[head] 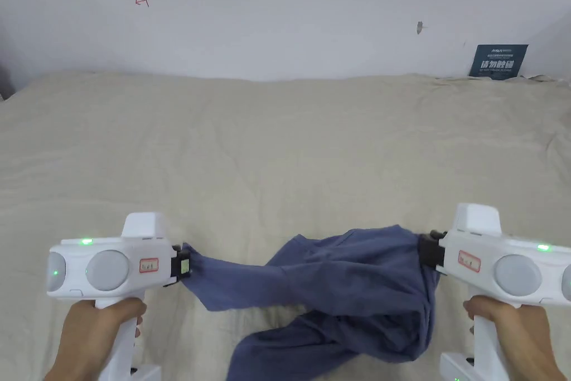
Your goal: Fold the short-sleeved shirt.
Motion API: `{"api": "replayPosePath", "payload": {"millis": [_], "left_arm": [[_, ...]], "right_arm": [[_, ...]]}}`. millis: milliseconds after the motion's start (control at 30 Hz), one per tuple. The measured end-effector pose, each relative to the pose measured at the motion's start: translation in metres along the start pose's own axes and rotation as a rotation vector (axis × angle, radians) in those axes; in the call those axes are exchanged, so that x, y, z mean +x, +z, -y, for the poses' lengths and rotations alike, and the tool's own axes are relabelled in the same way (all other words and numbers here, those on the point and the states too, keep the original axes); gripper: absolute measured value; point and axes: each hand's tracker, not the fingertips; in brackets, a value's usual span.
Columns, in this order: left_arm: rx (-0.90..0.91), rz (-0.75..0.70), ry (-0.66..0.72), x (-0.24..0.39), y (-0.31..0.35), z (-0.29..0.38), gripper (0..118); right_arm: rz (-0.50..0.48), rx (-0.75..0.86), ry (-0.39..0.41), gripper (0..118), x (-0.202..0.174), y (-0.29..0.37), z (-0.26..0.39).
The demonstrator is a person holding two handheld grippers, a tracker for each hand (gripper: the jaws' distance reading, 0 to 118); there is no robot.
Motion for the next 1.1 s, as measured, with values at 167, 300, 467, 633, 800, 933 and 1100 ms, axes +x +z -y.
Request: {"api": "replayPosePath", "payload": {"millis": [167, 300, 467, 633, 800, 933, 1100], "left_arm": [[0.112, -0.011, -0.007, 0.007, 0.022, -0.053, 0], [0.196, -0.017, -0.015, 0.016, 0.046, -0.101, 0], [0.286, -0.034, -0.033, 0.029, 0.069, -0.174, 0], [0.363, -0.065, -0.084, 0.047, 0.088, -0.254, 0], [0.418, -0.147, -0.163, 0.067, 0.091, -0.325, 0], [0.441, -0.185, -0.187, 0.073, 0.085, -0.362, 0], [0.475, -0.215, -0.175, 0.067, 0.072, -0.389, 0]], "right_arm": [[0.003, 0.101, 0.064, 5, -0.026, 0.041, -0.057], [0.014, 0.161, 0.118, 5, -0.034, 0.064, -0.105], [0.047, 0.241, 0.171, 5, -0.042, 0.082, -0.166], [0.094, 0.306, 0.241, 5, -0.050, 0.087, -0.232], [0.117, 0.345, 0.266, 5, -0.060, 0.075, -0.290], [0.125, 0.361, 0.277, 5, -0.067, 0.056, -0.321], [0.110, 0.368, 0.264, 5, -0.066, 0.019, -0.343]]}}
